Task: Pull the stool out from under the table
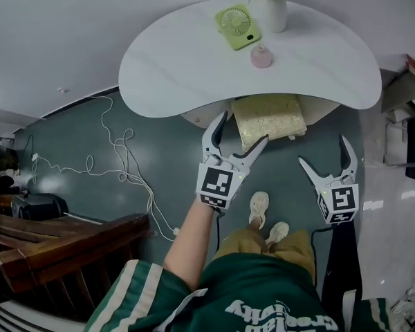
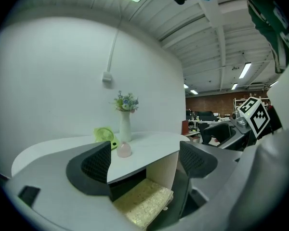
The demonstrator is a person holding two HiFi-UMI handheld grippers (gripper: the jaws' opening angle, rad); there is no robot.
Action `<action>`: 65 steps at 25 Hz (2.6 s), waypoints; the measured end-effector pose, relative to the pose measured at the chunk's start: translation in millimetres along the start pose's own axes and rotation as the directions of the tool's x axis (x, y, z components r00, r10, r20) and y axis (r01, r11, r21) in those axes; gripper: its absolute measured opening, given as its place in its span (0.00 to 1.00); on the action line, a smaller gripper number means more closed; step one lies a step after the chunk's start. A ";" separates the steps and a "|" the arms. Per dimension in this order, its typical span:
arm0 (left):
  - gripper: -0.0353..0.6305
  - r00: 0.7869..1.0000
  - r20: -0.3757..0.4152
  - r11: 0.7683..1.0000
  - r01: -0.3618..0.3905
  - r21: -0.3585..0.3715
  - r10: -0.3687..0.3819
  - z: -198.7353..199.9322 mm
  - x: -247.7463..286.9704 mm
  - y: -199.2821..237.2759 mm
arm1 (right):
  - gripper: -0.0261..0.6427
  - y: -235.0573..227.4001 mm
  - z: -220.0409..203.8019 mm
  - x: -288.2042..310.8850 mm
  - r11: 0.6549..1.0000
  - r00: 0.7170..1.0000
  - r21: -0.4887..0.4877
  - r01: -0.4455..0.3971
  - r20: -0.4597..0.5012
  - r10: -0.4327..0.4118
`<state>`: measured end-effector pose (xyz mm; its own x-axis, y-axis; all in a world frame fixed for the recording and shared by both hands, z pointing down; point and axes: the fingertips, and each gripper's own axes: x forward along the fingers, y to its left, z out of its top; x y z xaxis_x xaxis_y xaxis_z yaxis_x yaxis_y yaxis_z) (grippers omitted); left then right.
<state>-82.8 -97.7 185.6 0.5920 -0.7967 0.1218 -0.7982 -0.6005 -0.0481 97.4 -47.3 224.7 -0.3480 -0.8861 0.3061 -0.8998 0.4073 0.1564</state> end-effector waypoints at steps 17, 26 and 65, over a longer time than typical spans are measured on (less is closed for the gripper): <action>0.73 0.958 -0.272 0.993 -0.106 -0.049 0.089 -253.9 74.9 -3.2 | 0.85 -40.7 -230.3 142.1 0.989 0.960 0.033 -0.147 -0.235 0.151; 0.73 0.883 -0.428 0.969 -0.240 -0.058 0.193 -387.9 104.2 13.8 | 0.85 -67.4 -375.4 221.2 0.967 0.899 0.026 -0.254 -0.362 0.246; 0.72 0.793 -0.594 0.948 -0.276 -0.159 0.131 -612.0 174.6 6.8 | 0.55 -91.9 -552.3 320.0 0.940 0.856 -0.109 -0.322 -0.459 0.240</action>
<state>-53.1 -198.8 813.3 0.2987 -0.6701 0.6796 -0.9377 -0.3386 0.0783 214.2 -246.2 826.9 -0.3926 -0.5591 0.7303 -0.7053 0.6926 0.1510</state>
